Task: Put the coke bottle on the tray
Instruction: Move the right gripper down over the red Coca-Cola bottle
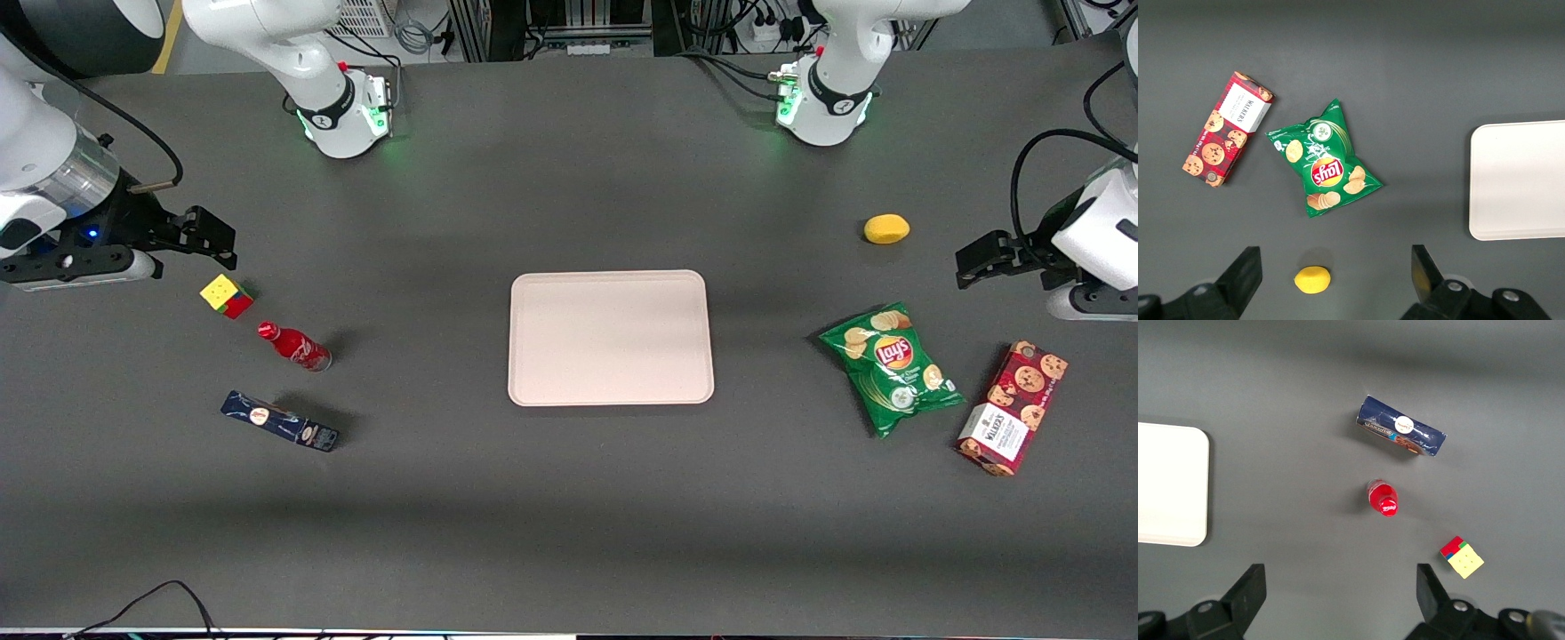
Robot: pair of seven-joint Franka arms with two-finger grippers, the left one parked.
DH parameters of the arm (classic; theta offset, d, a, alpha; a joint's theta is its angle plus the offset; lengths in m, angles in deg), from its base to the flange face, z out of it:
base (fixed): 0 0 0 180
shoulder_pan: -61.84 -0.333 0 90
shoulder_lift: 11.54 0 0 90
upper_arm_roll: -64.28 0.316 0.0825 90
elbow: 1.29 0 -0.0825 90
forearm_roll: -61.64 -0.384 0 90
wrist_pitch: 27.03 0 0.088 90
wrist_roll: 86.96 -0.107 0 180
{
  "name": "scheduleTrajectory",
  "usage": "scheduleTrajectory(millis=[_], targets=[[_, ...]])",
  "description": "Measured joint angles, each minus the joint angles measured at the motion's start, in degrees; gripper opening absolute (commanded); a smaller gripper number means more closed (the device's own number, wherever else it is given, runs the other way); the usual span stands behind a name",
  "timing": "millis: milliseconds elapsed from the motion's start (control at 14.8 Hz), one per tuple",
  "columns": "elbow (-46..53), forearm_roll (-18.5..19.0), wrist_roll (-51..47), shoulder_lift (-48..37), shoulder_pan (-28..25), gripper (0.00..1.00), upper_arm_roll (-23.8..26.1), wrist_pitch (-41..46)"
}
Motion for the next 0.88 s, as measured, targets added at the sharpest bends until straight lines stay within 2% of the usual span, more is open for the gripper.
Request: scheduleTrajectory(millis=[608, 878], targets=[[-1.96, -0.02, -0.01, 0.90, 0.10, 1.00, -0.15, -0.67], [-10.27, -0.02, 1.89, 0.80, 0.47, 1.00, -1.87, -9.29]])
